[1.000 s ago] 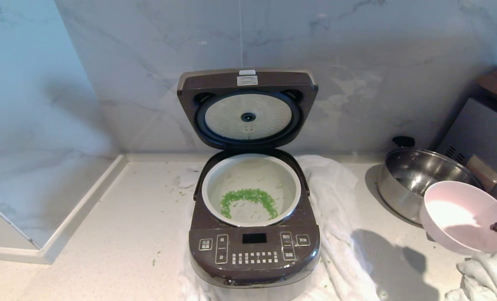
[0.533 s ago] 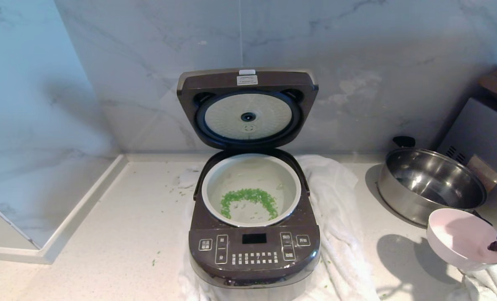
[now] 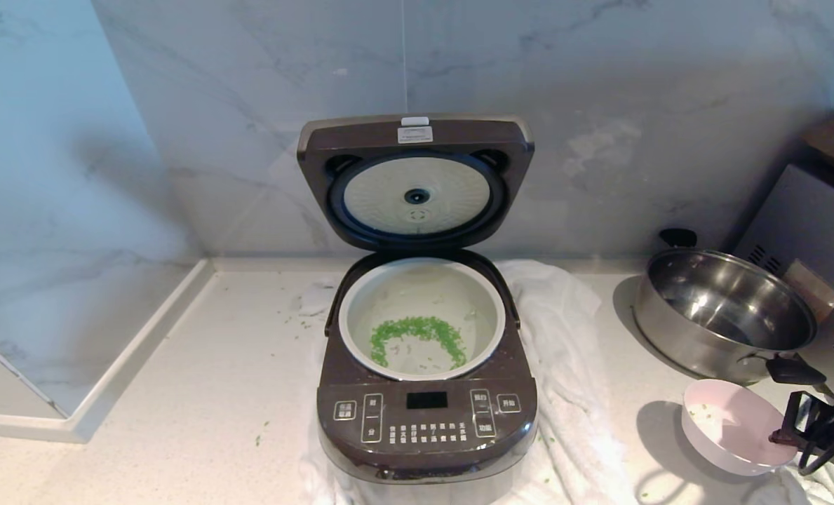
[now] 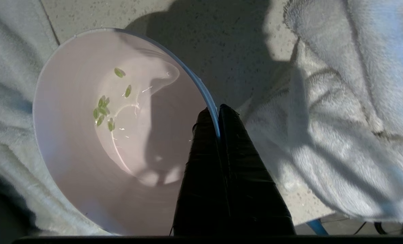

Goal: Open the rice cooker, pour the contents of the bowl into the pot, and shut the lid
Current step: Place the bowl on the table

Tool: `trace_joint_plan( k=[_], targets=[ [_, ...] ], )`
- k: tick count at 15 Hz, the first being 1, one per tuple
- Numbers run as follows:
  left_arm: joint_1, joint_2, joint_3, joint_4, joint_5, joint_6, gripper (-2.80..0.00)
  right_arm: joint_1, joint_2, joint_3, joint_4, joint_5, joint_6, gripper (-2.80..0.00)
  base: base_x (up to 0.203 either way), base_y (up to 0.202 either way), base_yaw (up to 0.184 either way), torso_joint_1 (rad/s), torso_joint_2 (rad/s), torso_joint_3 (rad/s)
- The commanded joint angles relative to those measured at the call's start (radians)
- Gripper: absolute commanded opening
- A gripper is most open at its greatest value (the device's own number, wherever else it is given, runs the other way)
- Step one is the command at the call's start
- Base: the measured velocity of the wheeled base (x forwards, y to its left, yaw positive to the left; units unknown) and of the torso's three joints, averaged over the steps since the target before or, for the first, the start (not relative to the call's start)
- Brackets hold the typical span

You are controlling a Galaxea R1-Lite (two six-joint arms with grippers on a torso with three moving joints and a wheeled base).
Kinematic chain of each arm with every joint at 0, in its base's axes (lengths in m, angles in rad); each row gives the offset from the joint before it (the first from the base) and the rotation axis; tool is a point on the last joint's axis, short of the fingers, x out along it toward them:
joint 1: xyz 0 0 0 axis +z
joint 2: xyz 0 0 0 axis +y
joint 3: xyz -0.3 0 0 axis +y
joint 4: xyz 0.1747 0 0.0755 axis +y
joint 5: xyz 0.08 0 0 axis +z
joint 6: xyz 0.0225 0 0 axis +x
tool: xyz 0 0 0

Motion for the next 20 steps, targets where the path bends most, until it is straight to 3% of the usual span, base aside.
trace_joint_plan(
  k=[1, 10, 15, 16, 20],
  targets=[
    [0.0, 0.0, 0.005, 0.0, 0.0, 0.0, -2.8, 0.0, 0.092, 0.015, -0.051, 0.002, 0.0, -2.8, 0.0, 0.0, 0.0, 0.0, 0.0, 0.0],
    [0.0, 0.0, 0.005, 0.0, 0.0, 0.0, -2.8, 0.061, 0.249, 0.126, -0.422, -0.008, 0.0, -2.8, 0.0, 0.0, 0.0, 0.0, 0.0, 0.0],
    [0.0, 0.0, 0.005, 0.0, 0.0, 0.0, -2.8, 0.066, 0.262, 0.13, -0.444, -0.009, 0.001, -2.8, 0.0, 0.0, 0.0, 0.0, 0.0, 0.0],
    [0.0, 0.0, 0.005, 0.0, 0.0, 0.0, -2.8, 0.066, 0.265, 0.129, -0.445, -0.009, 0.001, 0.0, 0.0, 0.0, 0.0, 0.0, 0.0, 0.0],
    [0.0, 0.0, 0.005, 0.0, 0.0, 0.0, -2.8, 0.066, 0.25, 0.127, -0.445, -0.009, 0.002, 0.0, 0.0, 0.0, 0.0, 0.0, 0.0, 0.0]
  ],
)
